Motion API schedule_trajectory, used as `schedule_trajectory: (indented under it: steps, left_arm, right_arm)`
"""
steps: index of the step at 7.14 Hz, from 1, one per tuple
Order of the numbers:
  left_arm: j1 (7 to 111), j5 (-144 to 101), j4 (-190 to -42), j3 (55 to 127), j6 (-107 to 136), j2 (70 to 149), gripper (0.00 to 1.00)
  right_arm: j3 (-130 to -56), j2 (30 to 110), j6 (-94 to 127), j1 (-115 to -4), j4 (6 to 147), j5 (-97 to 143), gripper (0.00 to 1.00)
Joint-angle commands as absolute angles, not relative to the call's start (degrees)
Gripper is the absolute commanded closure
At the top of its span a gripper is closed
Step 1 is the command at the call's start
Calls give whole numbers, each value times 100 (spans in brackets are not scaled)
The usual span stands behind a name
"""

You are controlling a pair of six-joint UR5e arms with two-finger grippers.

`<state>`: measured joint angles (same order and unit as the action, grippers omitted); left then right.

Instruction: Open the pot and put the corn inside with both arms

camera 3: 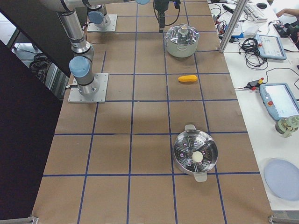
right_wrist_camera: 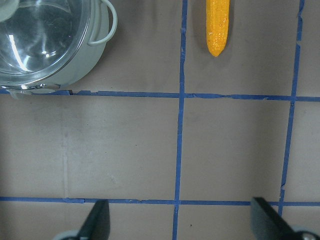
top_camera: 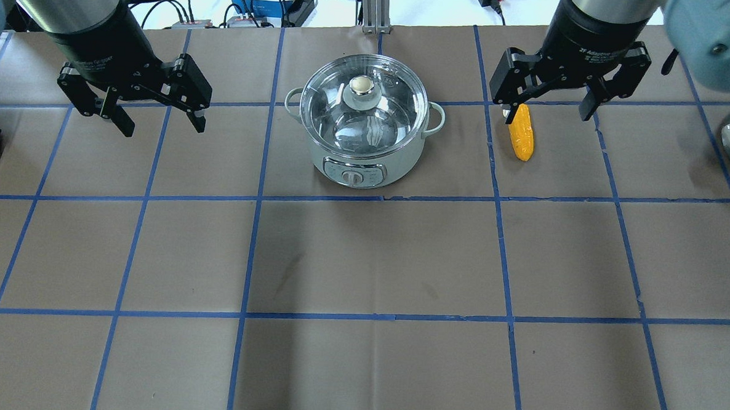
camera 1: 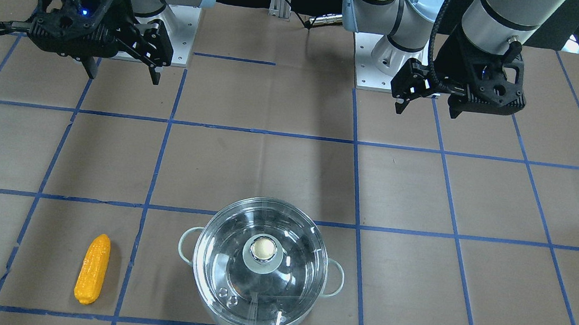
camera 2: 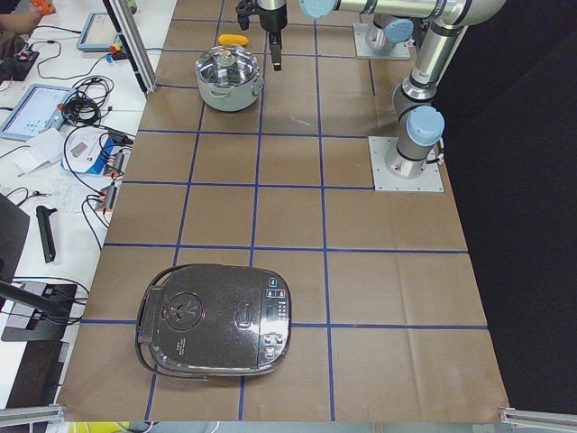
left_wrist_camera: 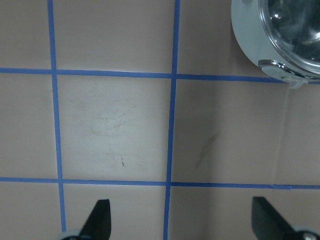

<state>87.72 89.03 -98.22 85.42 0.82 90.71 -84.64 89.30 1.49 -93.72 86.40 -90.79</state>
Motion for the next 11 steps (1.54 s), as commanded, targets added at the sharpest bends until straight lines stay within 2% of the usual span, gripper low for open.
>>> schedule_trajectory:
  steps: [1,3,5,8,11]
  left_arm:
    - [8771,8903,-9800,8630,79,9053,0]
    - [8780,8895,-9791,8701,105,9053,0]
    - [8806,8825,-9241,8430,507,9385,0]
    - [9831,8490,-7074,8183,1438,10893,0]
    - [10501,8464,-6759,6859,2537,12204,0]
  right_arm:
    - [-8438,8921,80,-9308,8640,-9131,0]
    - [-8472,8694,-602,-8723,8657,-9141,2]
    - [-8455,7678,-948,-8333,9592,-9062,3]
    - [-8560,6061,-1167,-8341,11797,-9062,5]
    - [-8753,5346,-1178,-8341,12847,-8826,8]
